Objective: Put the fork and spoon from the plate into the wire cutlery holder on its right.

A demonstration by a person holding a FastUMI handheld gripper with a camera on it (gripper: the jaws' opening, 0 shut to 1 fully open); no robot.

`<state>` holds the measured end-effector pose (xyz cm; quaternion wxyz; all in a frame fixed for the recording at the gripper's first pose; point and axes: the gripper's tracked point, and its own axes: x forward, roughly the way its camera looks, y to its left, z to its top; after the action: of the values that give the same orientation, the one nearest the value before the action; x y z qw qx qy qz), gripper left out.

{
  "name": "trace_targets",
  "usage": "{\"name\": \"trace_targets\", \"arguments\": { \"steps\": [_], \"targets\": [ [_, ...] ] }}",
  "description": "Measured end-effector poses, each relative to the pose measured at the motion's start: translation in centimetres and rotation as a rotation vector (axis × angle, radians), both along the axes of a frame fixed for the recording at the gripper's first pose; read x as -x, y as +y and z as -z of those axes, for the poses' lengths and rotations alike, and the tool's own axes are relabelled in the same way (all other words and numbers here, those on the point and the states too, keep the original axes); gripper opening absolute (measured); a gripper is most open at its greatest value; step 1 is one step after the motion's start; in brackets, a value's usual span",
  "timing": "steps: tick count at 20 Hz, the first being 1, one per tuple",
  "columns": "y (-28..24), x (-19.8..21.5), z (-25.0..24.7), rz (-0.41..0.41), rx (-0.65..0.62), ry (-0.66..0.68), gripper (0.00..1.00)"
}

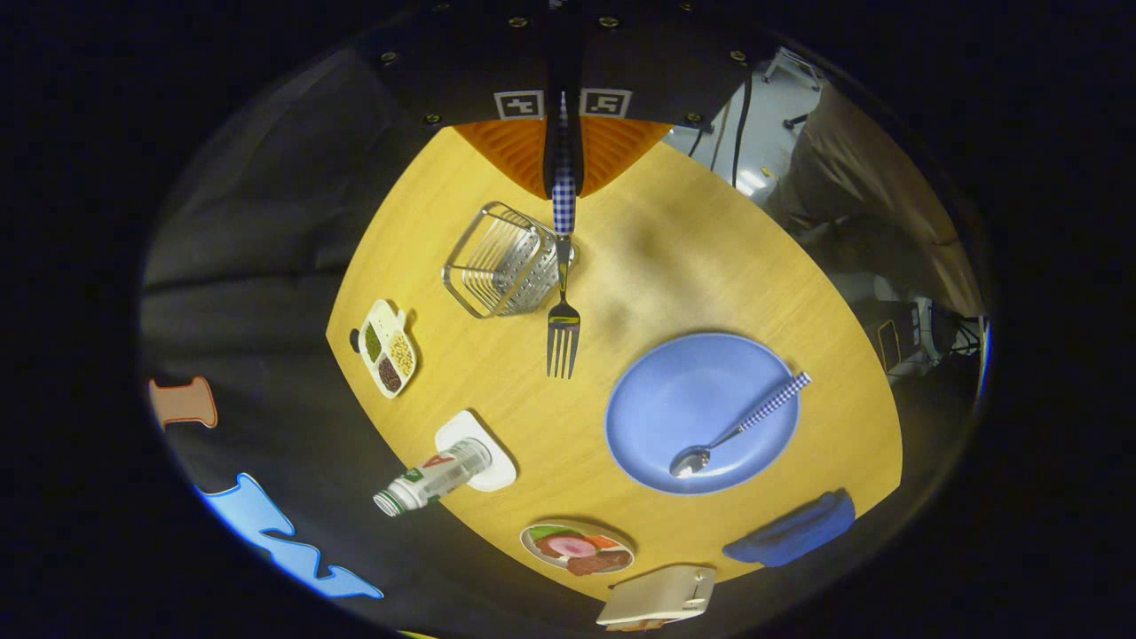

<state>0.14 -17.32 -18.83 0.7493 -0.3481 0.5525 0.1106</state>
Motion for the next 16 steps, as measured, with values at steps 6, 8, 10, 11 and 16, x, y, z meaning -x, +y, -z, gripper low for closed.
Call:
{"name": "trace_targets", "arguments": {
  "steps": [6, 8, 10, 11, 16],
  "targets": [
    [-5.7, 0.2, -2.0, 0.006, 0.104, 0.067, 0.01],
    [-6.4, 0.3, -2.1, 0.006, 0.117, 0.112, 0.01],
    [-6.9, 0.3, -2.0, 0.012, 0.125, 0.156, 0.01],
    [-7.1, 0.1, -1.7, 0.011, 0.127, 0.177, 0.0],
    [-8.4, -1.8, 0.4, 0.014, 0.179, 0.272, 0.01]
  ]
}}
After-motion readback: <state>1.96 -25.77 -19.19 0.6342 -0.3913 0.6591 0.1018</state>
